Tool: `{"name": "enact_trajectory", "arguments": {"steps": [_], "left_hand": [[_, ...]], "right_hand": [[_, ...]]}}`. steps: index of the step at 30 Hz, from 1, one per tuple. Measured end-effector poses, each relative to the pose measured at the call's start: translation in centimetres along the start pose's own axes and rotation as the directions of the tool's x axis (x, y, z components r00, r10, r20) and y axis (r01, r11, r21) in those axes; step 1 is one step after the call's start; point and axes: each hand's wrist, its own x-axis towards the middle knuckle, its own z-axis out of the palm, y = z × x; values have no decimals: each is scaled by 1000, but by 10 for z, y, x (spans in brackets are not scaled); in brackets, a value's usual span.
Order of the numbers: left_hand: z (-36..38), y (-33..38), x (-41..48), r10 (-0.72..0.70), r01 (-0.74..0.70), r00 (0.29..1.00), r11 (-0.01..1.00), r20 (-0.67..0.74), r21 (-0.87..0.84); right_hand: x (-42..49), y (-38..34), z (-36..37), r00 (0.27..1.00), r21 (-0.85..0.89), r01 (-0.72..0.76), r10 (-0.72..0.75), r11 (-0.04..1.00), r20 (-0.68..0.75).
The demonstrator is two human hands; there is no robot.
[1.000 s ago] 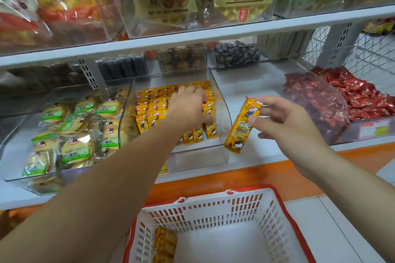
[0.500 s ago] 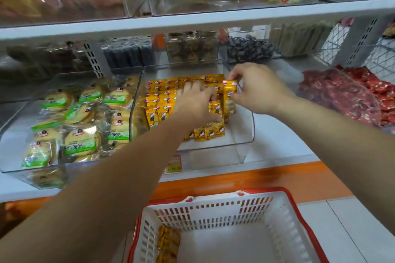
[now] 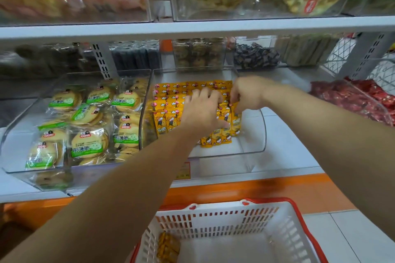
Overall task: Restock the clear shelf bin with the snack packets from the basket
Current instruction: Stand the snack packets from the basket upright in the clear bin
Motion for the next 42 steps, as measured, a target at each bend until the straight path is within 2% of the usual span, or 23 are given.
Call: {"name": "enact_trajectory", "arguments": {"steps": [4,6,8,10,12,18,24,27,35,39,42], "left_hand": [[-8,-2,0,23,-23,999,1000,43,10],[-10,-7,-2,60,-65,995,996,82,56],[-8,-14,-4,77,-95,985,989,158,115],[-4,-20,-4,76,-117,968,980,239,163],[-1,-24,-2,73,-121,964,976,257,179],[0,-15,2,44,-91,970,978,240,189],[4,12,22,173,-208,963,965,208,162],[12,14,29,147,-190,957,969,251,158],[-5,4,27,148,-176,955,980,256,90],[-15,-31,9,83,-160,945,961,315,225],[-12,-42,1,38,-113,949,968,312,225]], "right_hand": [[-10,-7,0,998,-89,19,-13,996,64],[-23,-8,6,999,-65,8,-10,998,-32],[-41,-6,20,979,83,-26,42,996,-199],[-65,-6,41,934,305,-22,129,952,-334],[-83,-5,62,901,430,1,185,903,-392],[-93,-7,83,907,577,66,191,814,-374],[-89,-7,88,898,586,79,197,806,-393],[-88,-6,90,898,563,62,200,824,-391],[-89,-10,88,895,572,49,218,819,-389],[-90,-10,87,894,578,40,230,815,-386],[-89,-11,88,889,574,46,228,817,-396]]}}
